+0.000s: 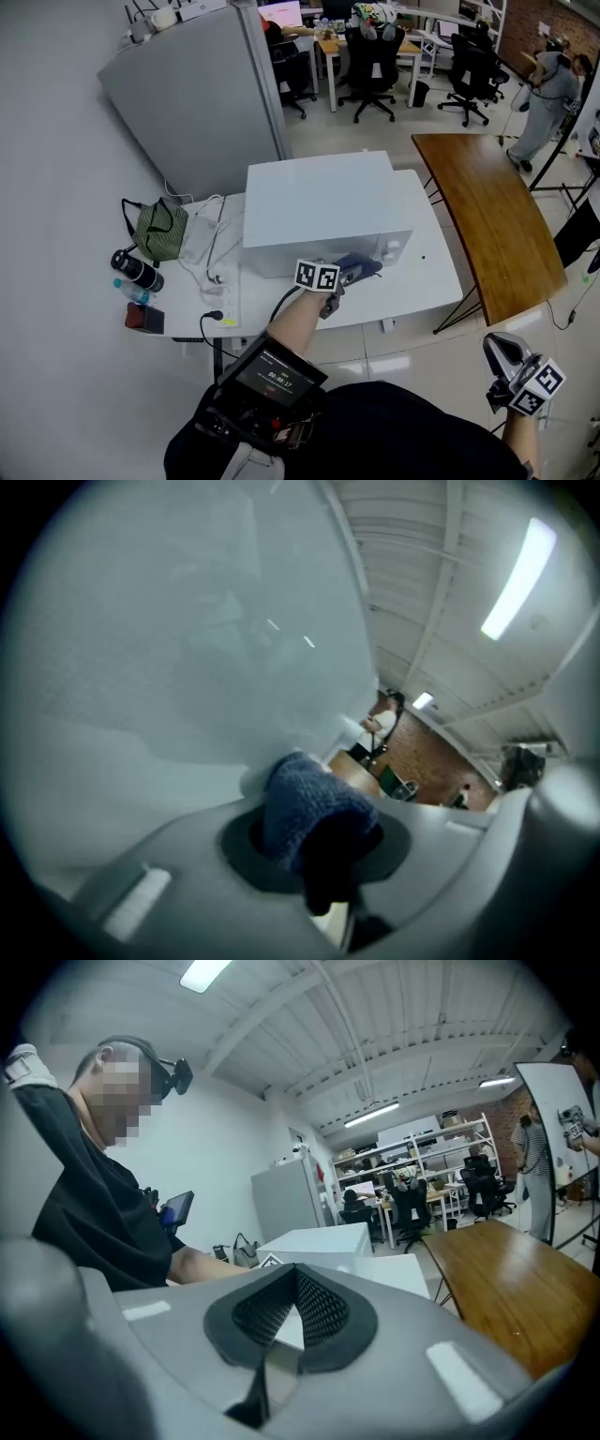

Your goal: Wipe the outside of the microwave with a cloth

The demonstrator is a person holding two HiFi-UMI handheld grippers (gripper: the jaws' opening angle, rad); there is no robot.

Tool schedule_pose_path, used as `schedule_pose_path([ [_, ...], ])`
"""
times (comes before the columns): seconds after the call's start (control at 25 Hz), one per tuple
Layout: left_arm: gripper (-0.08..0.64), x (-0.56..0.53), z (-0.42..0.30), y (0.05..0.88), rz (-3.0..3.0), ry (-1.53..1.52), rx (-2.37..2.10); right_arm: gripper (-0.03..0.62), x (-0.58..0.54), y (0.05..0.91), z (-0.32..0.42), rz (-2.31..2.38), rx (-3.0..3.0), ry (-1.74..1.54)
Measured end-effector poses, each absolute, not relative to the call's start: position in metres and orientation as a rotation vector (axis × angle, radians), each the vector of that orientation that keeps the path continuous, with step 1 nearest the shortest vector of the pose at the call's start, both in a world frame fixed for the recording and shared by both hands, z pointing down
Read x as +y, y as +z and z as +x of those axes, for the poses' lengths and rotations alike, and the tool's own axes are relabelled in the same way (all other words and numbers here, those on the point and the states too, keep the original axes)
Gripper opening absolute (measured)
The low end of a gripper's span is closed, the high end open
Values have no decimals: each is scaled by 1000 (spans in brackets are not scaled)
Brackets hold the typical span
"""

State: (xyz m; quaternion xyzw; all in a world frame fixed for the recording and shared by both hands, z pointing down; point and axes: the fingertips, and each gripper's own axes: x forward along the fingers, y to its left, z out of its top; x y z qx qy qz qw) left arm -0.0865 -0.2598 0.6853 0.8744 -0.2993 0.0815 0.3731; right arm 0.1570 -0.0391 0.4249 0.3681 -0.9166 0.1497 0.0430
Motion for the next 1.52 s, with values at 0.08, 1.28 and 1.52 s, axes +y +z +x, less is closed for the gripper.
schedule_pose_path([
  [0.08,60,-259,-156,693,2185,222,-886,5,-35,419,103,1060,-2807,439],
  [1.28,58,-268,-160,749,1650,113,-1506,5,-73,450,219,985,-2858,521],
  [1.52,58,-293,-35,756,1768,169,-1335,5,-70,459,312,1161,-2813,566],
])
